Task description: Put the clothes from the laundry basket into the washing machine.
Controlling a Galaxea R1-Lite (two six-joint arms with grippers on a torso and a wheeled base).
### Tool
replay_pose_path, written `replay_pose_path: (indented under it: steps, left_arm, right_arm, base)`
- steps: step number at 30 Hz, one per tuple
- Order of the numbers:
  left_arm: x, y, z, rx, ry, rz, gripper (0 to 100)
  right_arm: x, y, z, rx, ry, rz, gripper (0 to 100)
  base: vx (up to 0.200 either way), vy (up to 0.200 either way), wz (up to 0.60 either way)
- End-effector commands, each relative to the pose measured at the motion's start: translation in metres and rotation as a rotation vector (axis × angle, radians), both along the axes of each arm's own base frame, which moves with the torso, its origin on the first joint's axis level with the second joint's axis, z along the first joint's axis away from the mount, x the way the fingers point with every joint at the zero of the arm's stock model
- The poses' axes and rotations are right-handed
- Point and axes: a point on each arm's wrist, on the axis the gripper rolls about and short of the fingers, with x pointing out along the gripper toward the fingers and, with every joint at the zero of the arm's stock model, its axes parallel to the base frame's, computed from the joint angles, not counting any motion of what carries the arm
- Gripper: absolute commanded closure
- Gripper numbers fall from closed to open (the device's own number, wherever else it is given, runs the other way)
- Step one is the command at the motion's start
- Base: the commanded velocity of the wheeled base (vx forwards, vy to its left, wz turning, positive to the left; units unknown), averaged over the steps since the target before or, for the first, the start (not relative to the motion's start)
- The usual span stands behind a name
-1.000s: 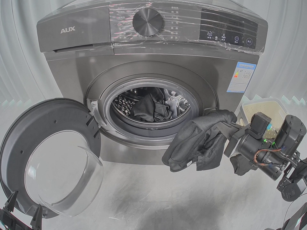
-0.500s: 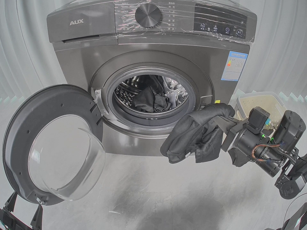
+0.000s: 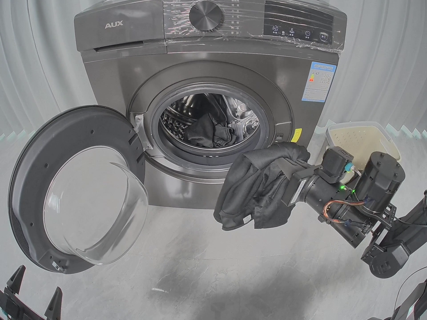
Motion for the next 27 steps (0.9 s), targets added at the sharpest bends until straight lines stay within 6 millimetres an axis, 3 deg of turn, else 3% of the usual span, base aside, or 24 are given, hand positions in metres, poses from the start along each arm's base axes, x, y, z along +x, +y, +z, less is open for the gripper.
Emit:
replay_pose_path:
  steps: [1,12,13,15,17,19,22,27]
  left_arm:
    - [0.0,0.0,-0.005,0.007,-0.004,-0.01,0]
    - [0.0,0.0,-0.004,-0.001,-0.012,-0.016,0]
    - [-0.003,0.0,0.009,-0.022,-0.076,-0.01,0]
    - [-0.021,-0.001,0.07,-0.092,-0.331,-0.026,0]
    - [-0.025,-0.002,0.117,-0.102,-0.377,-0.07,0]
    - [-0.017,-0.002,0.129,-0.098,-0.291,-0.163,0]
    - [0.006,-0.005,0.122,-0.088,-0.124,-0.315,0]
    - [0.072,-0.011,0.114,0.021,0.089,-0.462,0]
  right_arm:
    - [0.01,0.011,-0.007,-0.006,0.013,-0.008,100]
    - [0.013,0.017,-0.001,0.068,0.019,0.024,100]
    - [0.012,0.019,0.0,0.074,0.014,0.034,100]
    - [0.011,0.022,0.003,0.083,0.002,0.05,100]
    - [0.012,0.025,0.008,0.099,-0.02,0.058,100]
    - [0.013,0.03,0.011,0.107,-0.032,0.08,100]
    - [0.014,0.035,0.014,0.119,-0.046,0.093,100]
    - [0.021,0.038,0.019,0.131,-0.069,0.122,100]
  base:
    - [0.0,0.0,0.0]
    - [0.0,0.0,0.0]
    - [0.0,0.0,0.0]
    - [0.0,0.0,0.0]
    - [0.0,0.0,0.0]
    - [0.0,0.0,0.0]
    - [0.0,0.0,0.0]
    - [0.0,0.0,0.0]
